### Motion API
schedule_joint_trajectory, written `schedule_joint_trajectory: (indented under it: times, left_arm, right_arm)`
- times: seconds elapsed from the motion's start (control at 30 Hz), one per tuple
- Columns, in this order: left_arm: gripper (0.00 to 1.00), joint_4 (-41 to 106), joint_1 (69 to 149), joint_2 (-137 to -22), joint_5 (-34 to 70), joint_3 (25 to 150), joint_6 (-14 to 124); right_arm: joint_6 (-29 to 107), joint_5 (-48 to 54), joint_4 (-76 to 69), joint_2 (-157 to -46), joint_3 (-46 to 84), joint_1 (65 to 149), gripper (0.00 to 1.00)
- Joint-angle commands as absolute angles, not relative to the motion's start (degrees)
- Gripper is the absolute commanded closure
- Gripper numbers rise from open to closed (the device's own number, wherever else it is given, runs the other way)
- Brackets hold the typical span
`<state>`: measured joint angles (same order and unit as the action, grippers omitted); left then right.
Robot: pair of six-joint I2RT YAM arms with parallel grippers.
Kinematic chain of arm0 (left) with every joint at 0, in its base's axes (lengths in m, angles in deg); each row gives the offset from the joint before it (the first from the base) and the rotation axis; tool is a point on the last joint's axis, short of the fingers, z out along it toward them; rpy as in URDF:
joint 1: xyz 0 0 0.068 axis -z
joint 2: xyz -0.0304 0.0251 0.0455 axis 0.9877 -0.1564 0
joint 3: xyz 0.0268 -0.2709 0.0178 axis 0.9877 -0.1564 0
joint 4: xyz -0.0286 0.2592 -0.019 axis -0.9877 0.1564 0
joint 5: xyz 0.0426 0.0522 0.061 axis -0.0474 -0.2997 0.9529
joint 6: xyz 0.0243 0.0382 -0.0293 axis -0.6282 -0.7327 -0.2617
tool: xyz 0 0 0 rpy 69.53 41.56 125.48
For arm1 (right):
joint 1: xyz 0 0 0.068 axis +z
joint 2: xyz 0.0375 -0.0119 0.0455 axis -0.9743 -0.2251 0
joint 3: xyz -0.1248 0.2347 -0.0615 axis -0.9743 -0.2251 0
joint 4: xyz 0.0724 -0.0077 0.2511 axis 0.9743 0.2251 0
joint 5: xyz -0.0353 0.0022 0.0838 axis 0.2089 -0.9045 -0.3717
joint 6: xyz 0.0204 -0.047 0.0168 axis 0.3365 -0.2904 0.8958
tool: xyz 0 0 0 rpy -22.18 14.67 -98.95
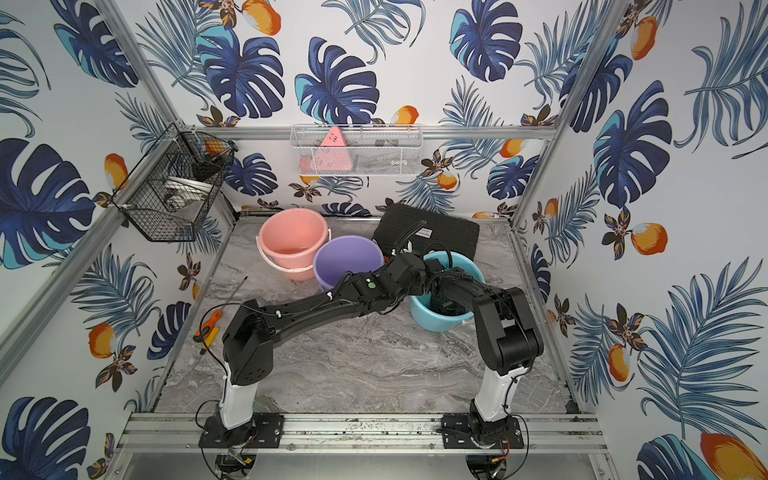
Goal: Wipe the inside of the bucket with a cloth
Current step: Wipe the dirt from the inside of the bucket.
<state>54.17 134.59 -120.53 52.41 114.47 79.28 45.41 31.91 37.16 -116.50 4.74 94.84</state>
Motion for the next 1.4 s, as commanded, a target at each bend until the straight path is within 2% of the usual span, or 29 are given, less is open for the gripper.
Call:
schedule_joint_trajectory:
  times: [0.0, 0.27, 0.5, 0.57, 0.83, 0.97, 1.17, 1.37]
  left_arm:
    - [1.00, 64.7, 134.6, -121.1, 51.1, 114.5, 74.3]
    - [1.00, 66.4, 134.6, -122.2, 50.7, 115.7, 74.8]
    - [1.00, 66.9, 134.6, -122.4, 50.9, 115.7, 74.9]
    - [1.00, 66.7, 134.6, -122.2, 50.8, 115.8, 75.0]
    - [1.00, 67.1, 134.6, -121.0, 50.1, 115.5, 75.1]
    - [1.00, 67.8, 134.6, -120.6, 50.2, 115.3, 75.7]
    - [1.00, 67.7, 134.6, -119.1, 51.3, 114.8, 75.6]
    - [1.00, 69.8, 134.6, -119.7, 55.0, 117.5, 75.0]
  right_arm:
    - [44.6, -6.8, 19.1, -115.0, 2.6, 95.1, 1.00]
    - [43.6, -11.3, 19.7, -111.9, 4.5, 95.2, 1.00]
    - [44.8, -20.5, 13.7, -109.2, 3.0, 95.0, 1.00]
    - [45.2, -19.8, 12.0, -107.6, 2.6, 95.1, 1.00]
    - [46.3, 3.4, 9.2, -99.0, 1.4, 95.1, 1.00]
    - [47.1, 15.7, 7.6, -98.8, 2.2, 95.3, 1.00]
    - [46.3, 31.9, 19.0, -105.2, 13.3, 95.2, 1.00]
    - [46.4, 41.0, 23.5, -102.4, 13.9, 95.1, 1.00]
